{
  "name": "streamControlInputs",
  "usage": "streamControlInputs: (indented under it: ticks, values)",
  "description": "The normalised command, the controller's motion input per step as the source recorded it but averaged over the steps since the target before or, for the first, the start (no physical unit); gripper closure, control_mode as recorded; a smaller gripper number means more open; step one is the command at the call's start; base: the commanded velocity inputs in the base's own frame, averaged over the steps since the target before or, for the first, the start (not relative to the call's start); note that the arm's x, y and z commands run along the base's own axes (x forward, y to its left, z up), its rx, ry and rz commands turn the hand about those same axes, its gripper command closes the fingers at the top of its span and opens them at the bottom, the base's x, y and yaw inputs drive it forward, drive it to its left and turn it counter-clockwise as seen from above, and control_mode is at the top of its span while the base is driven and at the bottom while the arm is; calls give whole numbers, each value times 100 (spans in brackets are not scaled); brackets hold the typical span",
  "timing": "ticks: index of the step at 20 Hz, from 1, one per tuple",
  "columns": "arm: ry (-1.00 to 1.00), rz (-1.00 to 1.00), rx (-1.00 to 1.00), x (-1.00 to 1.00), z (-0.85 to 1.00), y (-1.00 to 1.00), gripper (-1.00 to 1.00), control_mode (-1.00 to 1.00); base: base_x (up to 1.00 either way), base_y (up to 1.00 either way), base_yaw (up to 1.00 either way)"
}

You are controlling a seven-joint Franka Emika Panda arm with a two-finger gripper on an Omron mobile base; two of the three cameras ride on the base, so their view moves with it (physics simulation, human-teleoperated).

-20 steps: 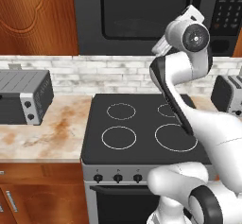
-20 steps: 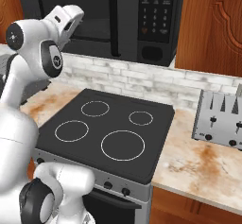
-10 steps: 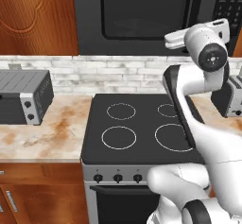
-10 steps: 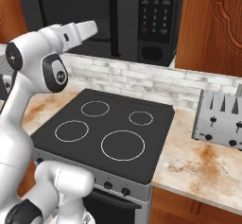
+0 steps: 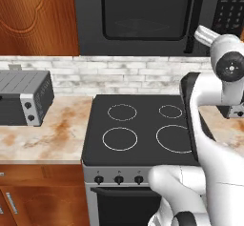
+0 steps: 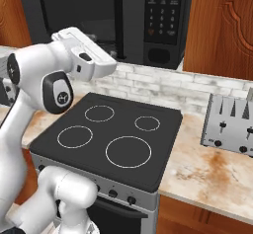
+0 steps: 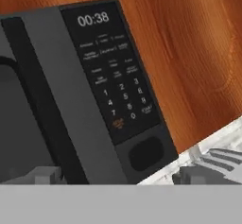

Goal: Place the tupperware containing the steak and garlic meal in the microwave. Close the microwave door and press the start button to reheat the meal.

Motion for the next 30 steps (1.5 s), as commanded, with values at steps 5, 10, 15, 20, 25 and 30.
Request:
streamControlInputs:
  ticks: [5, 10, 15, 20, 25, 30]
  values:
    - [-10, 5, 80, -85, 0, -62, -100, -100, 0, 0, 0]
    - [-1, 15, 78, -38, 5, -47, -100, -100, 0, 0, 0]
    - [-11, 25, 41, -17, 13, -16, -100, -100, 0, 0, 0]
    - [-16, 28, 9, 0, -1, 0, -100, -100, 0, 0, 0]
    - [-28, 16, 4, 0, -1, 0, 100, -100, 0, 0, 0]
    - [-21, 3, 5, 7, 0, -1, 100, -100, 0, 0, 0]
